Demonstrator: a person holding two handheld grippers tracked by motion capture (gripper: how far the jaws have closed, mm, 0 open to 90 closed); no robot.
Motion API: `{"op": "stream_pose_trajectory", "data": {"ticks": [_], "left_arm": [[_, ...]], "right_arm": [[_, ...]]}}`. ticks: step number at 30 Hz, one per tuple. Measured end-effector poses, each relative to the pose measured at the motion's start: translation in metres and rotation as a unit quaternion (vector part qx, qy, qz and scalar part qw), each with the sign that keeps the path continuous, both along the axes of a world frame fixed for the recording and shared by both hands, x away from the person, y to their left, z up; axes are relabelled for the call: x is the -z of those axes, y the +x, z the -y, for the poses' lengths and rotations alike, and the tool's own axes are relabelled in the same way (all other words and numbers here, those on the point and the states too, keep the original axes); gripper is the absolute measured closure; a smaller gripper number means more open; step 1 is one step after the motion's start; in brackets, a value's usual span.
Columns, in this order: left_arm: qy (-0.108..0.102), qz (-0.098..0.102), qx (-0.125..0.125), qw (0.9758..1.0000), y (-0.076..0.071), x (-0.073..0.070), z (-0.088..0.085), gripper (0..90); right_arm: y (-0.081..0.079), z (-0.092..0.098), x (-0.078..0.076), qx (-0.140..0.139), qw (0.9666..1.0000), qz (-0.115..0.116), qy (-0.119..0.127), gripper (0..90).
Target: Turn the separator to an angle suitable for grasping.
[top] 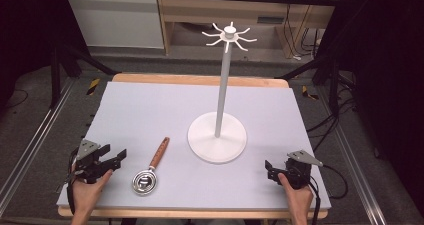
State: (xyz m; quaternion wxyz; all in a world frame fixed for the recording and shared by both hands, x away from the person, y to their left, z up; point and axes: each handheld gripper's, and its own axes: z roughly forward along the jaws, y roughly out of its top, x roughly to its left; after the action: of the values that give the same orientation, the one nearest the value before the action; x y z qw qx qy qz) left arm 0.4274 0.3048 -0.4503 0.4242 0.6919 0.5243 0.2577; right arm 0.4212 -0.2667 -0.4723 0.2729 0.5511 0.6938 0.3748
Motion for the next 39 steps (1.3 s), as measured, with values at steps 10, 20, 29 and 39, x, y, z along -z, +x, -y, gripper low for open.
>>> {"op": "stream_pose_trajectory", "data": {"ticks": [10, 20, 29, 39], "left_arm": [[0.002, -0.010, 0.025, 0.9996, -0.001, -0.005, 0.008, 37.9], [0.009, -0.028, 0.061, 0.9977, 0.002, -0.013, 0.022, 41.6], [0.023, -0.042, 0.088, 0.9950, 0.011, -0.017, 0.038, 45.5], [0.046, -0.060, 0.110, 0.9911, 0.020, -0.023, 0.058, 50.0]], "right_arm": [[0.000, 0.002, 0.000, 0.002, 1.0000, 0.003, -0.003, 3.8], [0.001, -0.003, -0.002, 0.001, 0.9999, -0.006, -0.011, 5.4], [0.001, -0.004, 0.000, 0.002, 0.9998, -0.017, -0.013, 6.0], [0.001, -0.006, -0.001, -0.003, 0.9997, -0.015, -0.017, 6.0]]}}
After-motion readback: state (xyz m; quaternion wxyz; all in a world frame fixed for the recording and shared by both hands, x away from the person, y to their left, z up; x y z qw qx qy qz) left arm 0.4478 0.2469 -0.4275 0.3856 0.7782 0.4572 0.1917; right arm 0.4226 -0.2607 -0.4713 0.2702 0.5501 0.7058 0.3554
